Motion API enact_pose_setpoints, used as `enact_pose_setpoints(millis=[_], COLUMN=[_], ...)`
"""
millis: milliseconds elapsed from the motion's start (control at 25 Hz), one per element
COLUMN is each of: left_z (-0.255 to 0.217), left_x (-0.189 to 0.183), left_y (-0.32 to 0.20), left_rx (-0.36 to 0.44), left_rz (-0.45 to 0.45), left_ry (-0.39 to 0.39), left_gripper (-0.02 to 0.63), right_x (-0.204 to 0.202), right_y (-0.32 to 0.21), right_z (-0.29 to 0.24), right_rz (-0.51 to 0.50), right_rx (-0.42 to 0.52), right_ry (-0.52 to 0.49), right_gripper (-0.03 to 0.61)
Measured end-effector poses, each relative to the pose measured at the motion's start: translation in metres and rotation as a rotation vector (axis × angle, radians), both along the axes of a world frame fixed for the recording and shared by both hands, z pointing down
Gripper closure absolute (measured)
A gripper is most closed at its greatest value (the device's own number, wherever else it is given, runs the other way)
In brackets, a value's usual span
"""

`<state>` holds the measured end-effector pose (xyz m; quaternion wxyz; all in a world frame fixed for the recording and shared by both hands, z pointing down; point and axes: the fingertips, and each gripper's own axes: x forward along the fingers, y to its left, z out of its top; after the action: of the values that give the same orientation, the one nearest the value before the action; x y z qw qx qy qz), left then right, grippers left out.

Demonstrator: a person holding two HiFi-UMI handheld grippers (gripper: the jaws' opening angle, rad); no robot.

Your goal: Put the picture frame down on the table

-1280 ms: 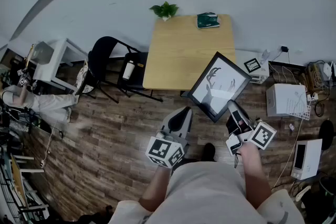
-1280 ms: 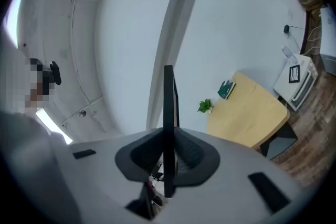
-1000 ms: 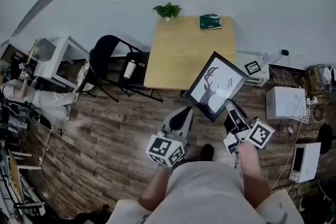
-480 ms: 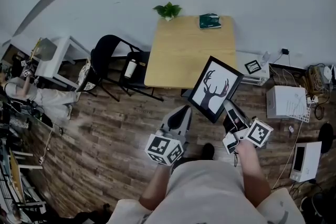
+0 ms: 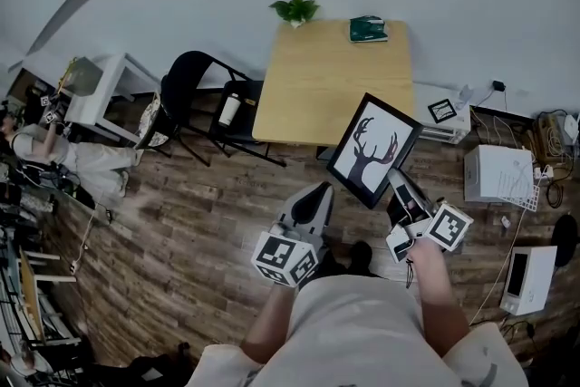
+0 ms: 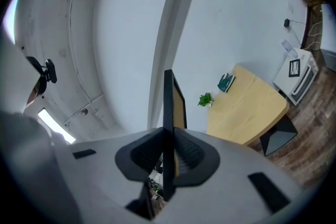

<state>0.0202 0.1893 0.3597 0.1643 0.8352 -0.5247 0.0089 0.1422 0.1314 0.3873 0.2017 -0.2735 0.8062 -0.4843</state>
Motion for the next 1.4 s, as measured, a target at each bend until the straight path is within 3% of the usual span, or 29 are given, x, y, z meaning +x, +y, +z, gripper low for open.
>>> enact_pose_setpoints(millis=[160,960,1160,1400], left_z=[0.004,0.019,0.019,0.021], left_x=[0.011,-0.008,-0.042,-0.066], left_y=[0.020,-0.016,-0.081,-0.115], left_rx=[0.013,0.015,-0.008,-0.019], left_rz=[-0.004,0.050,0.059,0.058], left_ry=[-0.002,-0.001,-0.003,0.002], left_gripper=[0.598,0.598,0.598,0.598], right_x=[0.013,-0.001,-0.035,-0.054], right_y=[0.019,-0.005,-0.068,-0.100], right_z=[0.003,0.022,0.027,0.030], right_rz=[-0.002,0.020,0.017,0.019], right_rx=[0.000,-0.017,-0.046,-0.064], right_ry=[-0.026,0.001,0.029,0.029], right_gripper=[0.518,0.518,0.518,0.518])
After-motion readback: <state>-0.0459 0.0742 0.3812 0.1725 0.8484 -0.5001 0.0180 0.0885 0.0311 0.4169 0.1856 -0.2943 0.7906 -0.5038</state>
